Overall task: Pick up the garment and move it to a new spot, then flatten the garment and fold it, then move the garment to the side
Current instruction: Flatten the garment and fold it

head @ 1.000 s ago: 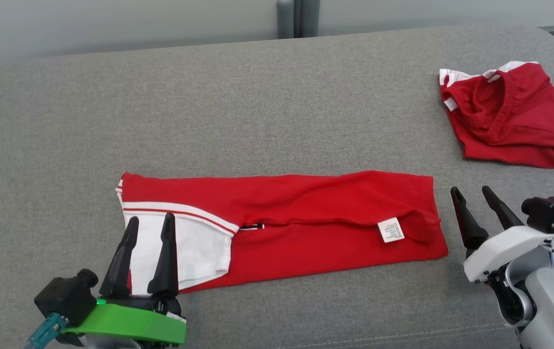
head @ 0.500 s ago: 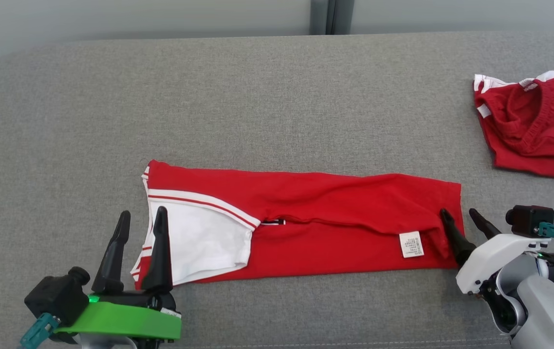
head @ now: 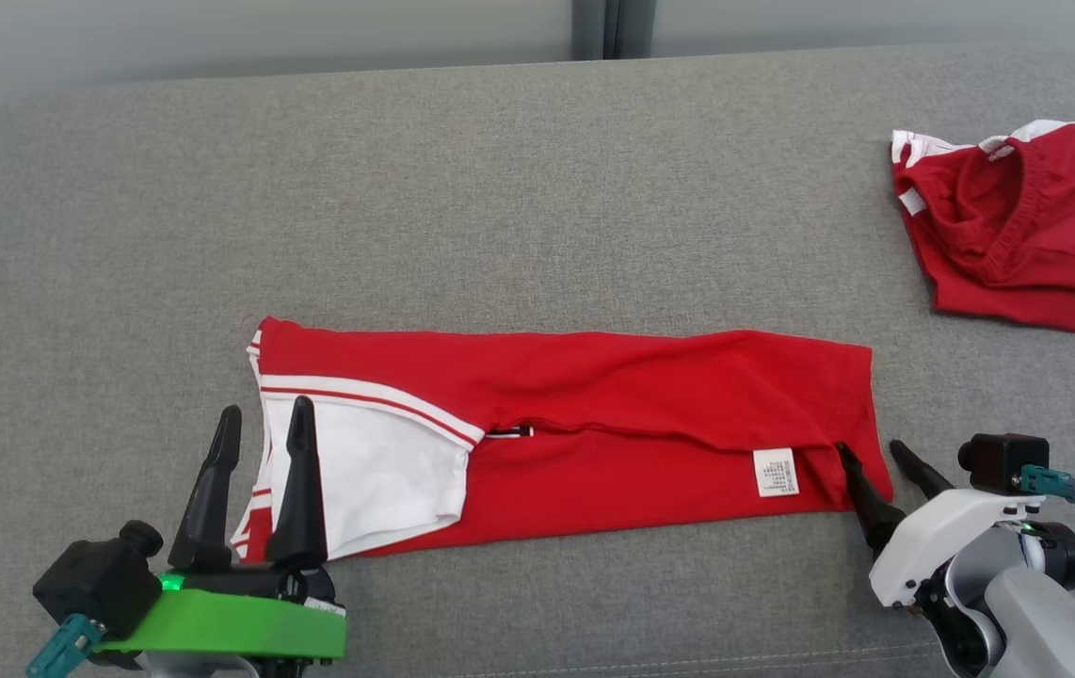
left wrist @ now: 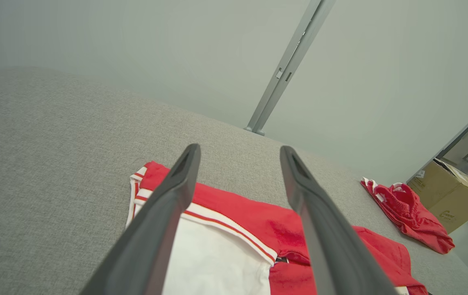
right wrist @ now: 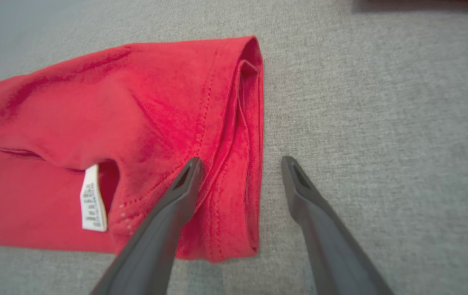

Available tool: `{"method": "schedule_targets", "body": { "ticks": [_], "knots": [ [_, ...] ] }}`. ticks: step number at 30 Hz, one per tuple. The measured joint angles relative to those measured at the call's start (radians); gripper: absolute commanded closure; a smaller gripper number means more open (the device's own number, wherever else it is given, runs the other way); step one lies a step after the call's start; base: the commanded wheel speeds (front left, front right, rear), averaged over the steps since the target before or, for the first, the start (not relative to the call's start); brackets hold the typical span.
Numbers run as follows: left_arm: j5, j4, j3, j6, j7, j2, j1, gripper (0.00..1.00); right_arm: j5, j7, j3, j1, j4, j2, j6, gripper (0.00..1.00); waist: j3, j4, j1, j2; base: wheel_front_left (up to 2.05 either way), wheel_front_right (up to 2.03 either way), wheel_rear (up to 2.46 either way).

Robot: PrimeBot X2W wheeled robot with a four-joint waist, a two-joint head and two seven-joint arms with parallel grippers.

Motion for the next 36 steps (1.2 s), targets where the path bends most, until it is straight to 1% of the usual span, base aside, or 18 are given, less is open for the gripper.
{"method": "schedule_targets", "body": {
  "ticks": [14, 15, 16, 17, 18, 20, 21, 22, 24, 28, 32, 36],
  "knots": [
    [0.005, -0.002, -0.007, 0.001, 0.006, 0.000, 0.000, 0.00, 0.020, -0.007, 0.005, -0.065, 0.076, 0.033, 0.010, 0.00, 0.000, 0.014, 0.0000, 0.0000, 0.00, 0.00, 0.00],
    [0.005, -0.002, -0.008, 0.001, 0.006, -0.001, 0.000, 0.00, 0.023, -0.005, 0.006, -0.065, 0.083, 0.032, 0.013, 0.08, -0.002, 0.017, 0.0000, 0.0000, 0.00, 0.00, 0.00],
    [0.005, -0.002, -0.006, 0.001, 0.007, -0.001, 0.000, 0.00, 0.024, -0.004, 0.008, -0.068, 0.087, 0.032, 0.013, 0.23, -0.003, 0.020, 0.0000, 0.0000, 0.00, 0.00, 0.00],
    [0.005, -0.002, -0.003, 0.002, 0.007, -0.001, 0.000, 0.00, 0.024, -0.004, 0.010, -0.071, 0.092, 0.033, 0.013, 0.49, -0.005, 0.022, 0.0000, 0.0000, 0.00, 0.00, 0.00],
    [0.005, -0.002, -0.001, 0.002, 0.007, -0.001, 0.001, 0.00, 0.024, -0.004, 0.012, -0.074, 0.096, 0.033, 0.013, 0.58, -0.006, 0.024, 0.0000, 0.0000, 0.00, 0.00, 0.00],
    [0.005, -0.002, -0.001, 0.002, 0.007, -0.001, 0.002, 0.00, 0.024, -0.004, 0.014, -0.079, 0.101, 0.033, 0.013, 0.79, -0.007, 0.025, 0.0000, 0.0000, 0.00, 0.00, 0.00],
    [0.005, -0.002, 0.000, 0.002, 0.007, -0.001, 0.004, 0.00, 0.026, -0.004, 0.015, -0.080, 0.103, 0.034, 0.014, 0.94, -0.008, 0.025, 0.0000, 0.0000, 0.00, 0.00, 0.00],
    [0.005, -0.002, 0.001, 0.002, 0.007, -0.001, 0.006, 0.00, 0.027, -0.004, 0.015, -0.080, 0.105, 0.034, 0.016, 1.00, -0.010, 0.025, 0.0000, 0.0000, 0.00, 0.00, 0.00],
    [0.005, -0.002, 0.006, 0.002, 0.007, -0.001, 0.011, 0.00, 0.028, -0.006, 0.017, -0.081, 0.109, 0.036, 0.022, 1.00, -0.012, 0.024, 0.0000, 0.0000, 0.00, 0.00, 0.00],
    [0.005, -0.002, 0.020, 0.006, 0.007, -0.001, 0.016, 0.00, 0.039, -0.019, 0.015, -0.086, 0.111, 0.041, 0.022, 1.00, -0.018, 0.012, 0.0000, 0.0000, 0.00, 0.00, 0.00],
    [0.005, -0.004, 0.025, 0.008, 0.007, 0.000, 0.023, 0.00, 0.060, -0.047, -0.018, -0.094, 0.105, 0.037, 0.027, 1.00, -0.025, -0.006, 0.0000, 0.0000, 0.00, 0.00, 0.00],
    [0.005, -0.012, 0.025, 0.010, 0.007, 0.000, 0.034, 0.00, 0.063, -0.057, -0.048, -0.128, 0.089, -0.008, 0.027, 1.00, -0.031, -0.026, 0.0000, 0.0000, 0.00, 0.00, 0.00]
  ]
}}
